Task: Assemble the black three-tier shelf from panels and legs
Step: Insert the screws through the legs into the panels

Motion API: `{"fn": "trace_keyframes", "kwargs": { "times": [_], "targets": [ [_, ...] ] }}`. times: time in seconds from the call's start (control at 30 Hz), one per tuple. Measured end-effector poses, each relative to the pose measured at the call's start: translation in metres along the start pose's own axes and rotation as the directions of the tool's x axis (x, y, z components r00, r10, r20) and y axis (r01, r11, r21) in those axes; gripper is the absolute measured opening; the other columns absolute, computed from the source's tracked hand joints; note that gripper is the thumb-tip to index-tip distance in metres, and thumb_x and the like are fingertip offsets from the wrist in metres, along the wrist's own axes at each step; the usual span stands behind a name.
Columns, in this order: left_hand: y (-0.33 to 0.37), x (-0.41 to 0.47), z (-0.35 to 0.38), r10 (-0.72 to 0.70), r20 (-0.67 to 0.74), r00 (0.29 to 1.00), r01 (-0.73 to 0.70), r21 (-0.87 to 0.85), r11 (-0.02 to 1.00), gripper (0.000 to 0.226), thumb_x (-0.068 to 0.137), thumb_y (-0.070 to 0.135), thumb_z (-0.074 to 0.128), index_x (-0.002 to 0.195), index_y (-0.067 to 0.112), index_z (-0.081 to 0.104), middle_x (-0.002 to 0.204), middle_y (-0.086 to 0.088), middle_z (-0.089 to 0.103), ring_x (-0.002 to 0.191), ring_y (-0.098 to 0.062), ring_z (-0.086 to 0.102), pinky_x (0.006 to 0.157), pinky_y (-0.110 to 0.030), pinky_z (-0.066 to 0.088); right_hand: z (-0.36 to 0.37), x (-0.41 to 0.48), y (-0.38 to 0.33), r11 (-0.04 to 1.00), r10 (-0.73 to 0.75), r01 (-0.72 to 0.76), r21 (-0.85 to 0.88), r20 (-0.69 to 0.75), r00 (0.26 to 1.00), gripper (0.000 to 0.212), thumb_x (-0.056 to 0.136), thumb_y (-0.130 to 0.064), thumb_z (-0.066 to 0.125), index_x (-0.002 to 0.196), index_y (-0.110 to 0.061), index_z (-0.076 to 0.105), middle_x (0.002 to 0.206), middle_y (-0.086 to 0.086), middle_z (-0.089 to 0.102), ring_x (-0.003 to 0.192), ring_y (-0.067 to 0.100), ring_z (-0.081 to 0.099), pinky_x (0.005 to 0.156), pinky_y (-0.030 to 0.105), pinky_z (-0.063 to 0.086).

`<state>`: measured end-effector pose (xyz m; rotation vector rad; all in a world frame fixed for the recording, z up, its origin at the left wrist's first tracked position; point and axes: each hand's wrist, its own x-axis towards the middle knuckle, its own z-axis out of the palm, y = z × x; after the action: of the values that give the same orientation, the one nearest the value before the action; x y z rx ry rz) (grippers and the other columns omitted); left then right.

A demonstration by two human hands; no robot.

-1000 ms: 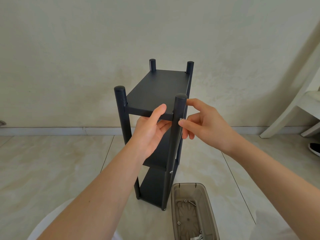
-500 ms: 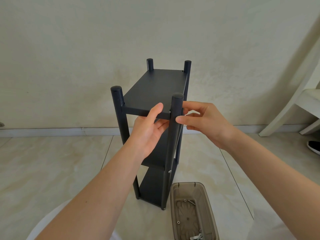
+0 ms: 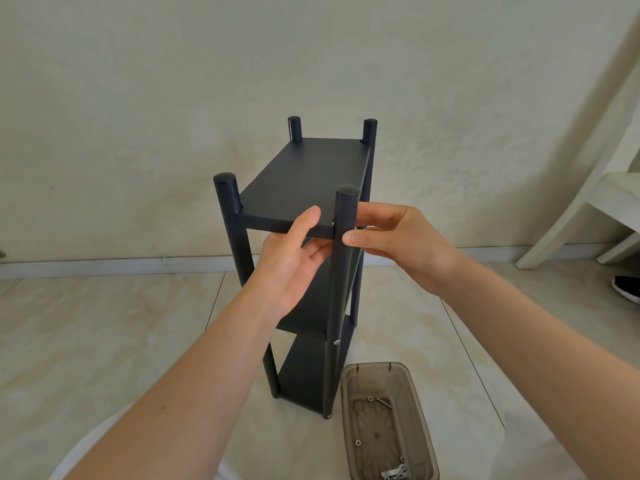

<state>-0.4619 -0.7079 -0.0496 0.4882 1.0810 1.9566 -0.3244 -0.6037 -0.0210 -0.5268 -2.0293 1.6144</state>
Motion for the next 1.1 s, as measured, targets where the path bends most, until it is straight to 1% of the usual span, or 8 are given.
{"fn": "trace_keyframes", "kwargs": {
  "times": [0.1, 0.3, 0.47, 0.6, 0.7, 0.8, 0.93, 1.1],
  "targets": [
    [0.002, 0.000, -0.002, 0.006, -0.006, 1.000, -0.006, -0.008, 1.000, 0.019, 0.095, 0.027, 0.067, 0.113, 0.024, 0.062, 0.121, -0.005, 0.069, 0.102, -0.018, 0.074, 0.085, -0.032, 0.059, 0.002, 0.001, 0.002, 0.998, -0.056, 0.056, -0.030, 0.009, 0.998, 0.039, 0.081, -0.014, 0.078, 0.116, -0.029, 0.071, 0.108, -0.006, 0.075, 0.104, 0.013, 0.069, 0.098, 0.038, 0.052],
    [0.003, 0.001, -0.002, -0.015, -0.028, 0.999, 0.014, -0.028, 1.000, 0.022, 0.095, 0.026, 0.067, 0.116, 0.023, 0.060, 0.125, -0.007, 0.067, 0.106, -0.022, 0.073, 0.087, -0.035, 0.059, -0.012, 0.003, 0.002, 1.000, 0.018, -0.019, 0.002, 0.184, 0.983, 0.040, 0.085, -0.019, 0.074, 0.121, -0.034, 0.069, 0.123, -0.007, 0.068, 0.116, 0.013, 0.063, 0.093, 0.035, 0.054],
    [0.004, 0.001, -0.002, -0.032, -0.027, 0.999, 0.031, -0.027, 0.999, 0.024, 0.095, 0.027, 0.067, 0.117, 0.020, 0.060, 0.124, -0.008, 0.067, 0.101, -0.020, 0.075, 0.082, -0.033, 0.061, -0.009, 0.003, 0.000, 0.998, -0.022, 0.030, -0.058, 0.130, 0.991, 0.030, 0.092, -0.017, 0.069, 0.117, -0.033, 0.069, 0.114, -0.006, 0.072, 0.106, 0.013, 0.067, 0.094, 0.038, 0.056],
    [0.003, 0.000, -0.004, -0.018, -0.020, 1.000, 0.017, -0.036, 0.999, 0.026, 0.095, 0.025, 0.068, 0.118, 0.018, 0.060, 0.125, -0.011, 0.066, 0.105, -0.024, 0.073, 0.090, -0.037, 0.060, -0.003, -0.003, -0.004, 0.969, -0.142, 0.162, -0.185, 0.115, 0.983, 0.028, 0.095, -0.015, 0.064, 0.112, -0.037, 0.065, 0.108, -0.008, 0.072, 0.101, 0.007, 0.068, 0.084, 0.024, 0.057],
    [0.004, -0.001, -0.004, -0.019, -0.042, 0.999, 0.017, -0.046, 0.999, 0.022, 0.094, 0.025, 0.070, 0.112, 0.020, 0.060, 0.118, -0.009, 0.068, 0.099, -0.021, 0.075, 0.082, -0.034, 0.062, 0.001, -0.005, -0.006, 0.947, -0.193, 0.208, -0.244, 0.085, 0.978, 0.031, 0.094, -0.018, 0.065, 0.108, -0.045, 0.059, 0.102, -0.013, 0.071, 0.094, 0.002, 0.068, 0.078, 0.015, 0.053],
    [0.004, -0.001, -0.003, -0.020, -0.054, 0.998, 0.017, -0.052, 0.999, 0.023, 0.094, 0.025, 0.070, 0.112, 0.020, 0.058, 0.119, -0.008, 0.066, 0.098, -0.020, 0.075, 0.083, -0.035, 0.062, -0.002, -0.006, -0.002, 0.979, -0.124, 0.131, -0.154, 0.056, 0.991, 0.037, 0.091, -0.021, 0.069, 0.115, -0.047, 0.056, 0.096, -0.010, 0.074, 0.095, 0.009, 0.071, 0.079, 0.022, 0.058],
    [0.005, -0.001, -0.004, -0.043, -0.074, 0.996, 0.039, -0.064, 0.997, 0.024, 0.093, 0.026, 0.070, 0.113, 0.020, 0.057, 0.125, -0.009, 0.064, 0.101, -0.022, 0.075, 0.082, -0.036, 0.062, -0.010, -0.007, 0.001, 1.000, -0.026, 0.026, 0.001, 0.032, 0.999, 0.051, 0.093, -0.023, 0.068, 0.138, -0.033, 0.047, 0.103, -0.003, 0.076, 0.098, 0.017, 0.073, 0.081, 0.027, 0.059],
    [0.006, -0.004, -0.004, -0.065, -0.089, 0.994, 0.059, -0.067, 0.996, 0.024, 0.094, 0.026, 0.069, 0.113, 0.018, 0.058, 0.127, -0.011, 0.063, 0.102, -0.024, 0.074, 0.078, -0.035, 0.062, -0.030, -0.003, 0.030, 0.985, 0.167, -0.170, -0.013, -0.118, 0.979, 0.022, 0.094, -0.015, 0.065, 0.115, -0.018, 0.064, 0.099, 0.004, 0.076, 0.093, 0.022, 0.074, 0.084, 0.037, 0.061]
  ]
}}
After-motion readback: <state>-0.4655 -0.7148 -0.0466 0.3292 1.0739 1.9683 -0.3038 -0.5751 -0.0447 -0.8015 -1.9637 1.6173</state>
